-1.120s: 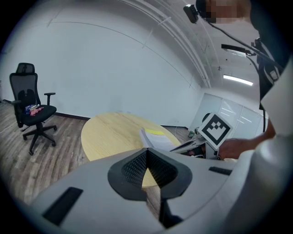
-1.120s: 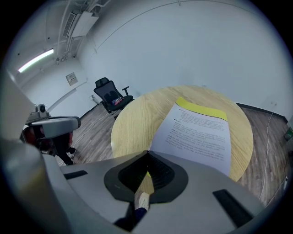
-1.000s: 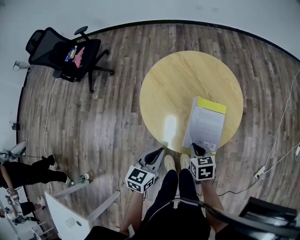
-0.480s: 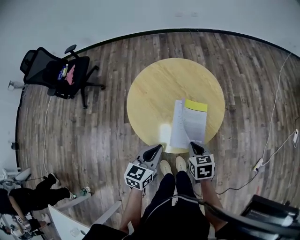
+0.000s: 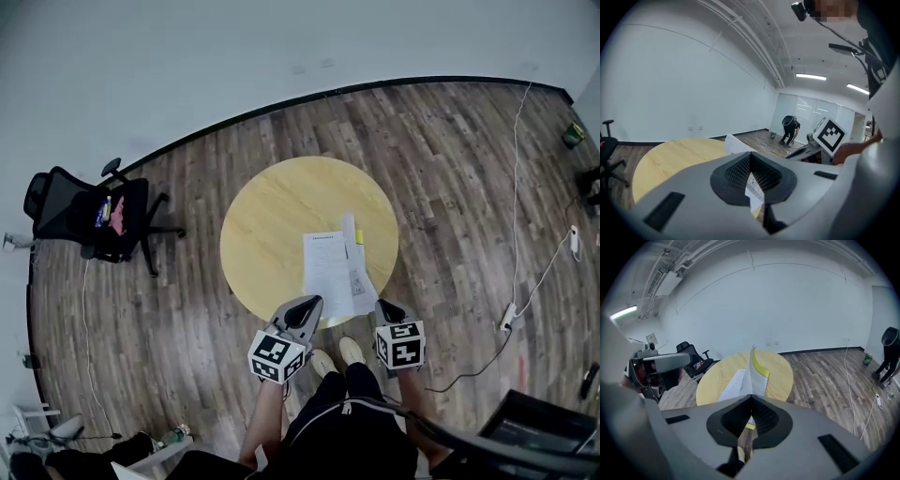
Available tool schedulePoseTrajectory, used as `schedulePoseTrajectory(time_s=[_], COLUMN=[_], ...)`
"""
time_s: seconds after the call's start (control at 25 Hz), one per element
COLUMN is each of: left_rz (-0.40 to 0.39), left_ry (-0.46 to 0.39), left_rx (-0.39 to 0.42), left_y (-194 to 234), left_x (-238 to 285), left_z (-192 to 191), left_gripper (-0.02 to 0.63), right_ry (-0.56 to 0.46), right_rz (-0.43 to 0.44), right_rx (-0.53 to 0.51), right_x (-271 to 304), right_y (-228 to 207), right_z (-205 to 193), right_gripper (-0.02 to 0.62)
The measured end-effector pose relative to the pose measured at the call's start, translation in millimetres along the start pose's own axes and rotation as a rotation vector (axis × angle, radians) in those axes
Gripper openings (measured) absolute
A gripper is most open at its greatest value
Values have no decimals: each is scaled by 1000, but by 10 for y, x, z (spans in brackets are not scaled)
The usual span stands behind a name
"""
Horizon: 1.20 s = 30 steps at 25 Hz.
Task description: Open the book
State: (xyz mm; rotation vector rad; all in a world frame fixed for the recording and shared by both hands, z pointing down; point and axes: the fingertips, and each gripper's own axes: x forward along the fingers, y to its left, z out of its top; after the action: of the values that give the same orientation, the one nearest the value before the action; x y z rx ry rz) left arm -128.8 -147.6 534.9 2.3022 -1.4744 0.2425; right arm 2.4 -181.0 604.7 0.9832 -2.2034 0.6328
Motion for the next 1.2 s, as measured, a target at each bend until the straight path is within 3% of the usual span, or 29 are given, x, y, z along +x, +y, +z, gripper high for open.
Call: schedulePoseTrajectory(time_s=[0.52,0.88,1.2], left_rz=[-149,-192,-194], left_ry=[39,103,183], left_rx=[74,82,51], left_y=[-499,-639,-561], left_x=[734,1123,1287], left_z=[213,11,-405], left_gripper=[0,0,0], right_ry=[-16,11,48], right_rz=[-115,-143,-158], right_rx=[124,209,255], right_x=[-308,-230,-23], right_y=[-779,-1173,-1411], right_z=[-170,-473,-753], right_gripper=[8,8,8])
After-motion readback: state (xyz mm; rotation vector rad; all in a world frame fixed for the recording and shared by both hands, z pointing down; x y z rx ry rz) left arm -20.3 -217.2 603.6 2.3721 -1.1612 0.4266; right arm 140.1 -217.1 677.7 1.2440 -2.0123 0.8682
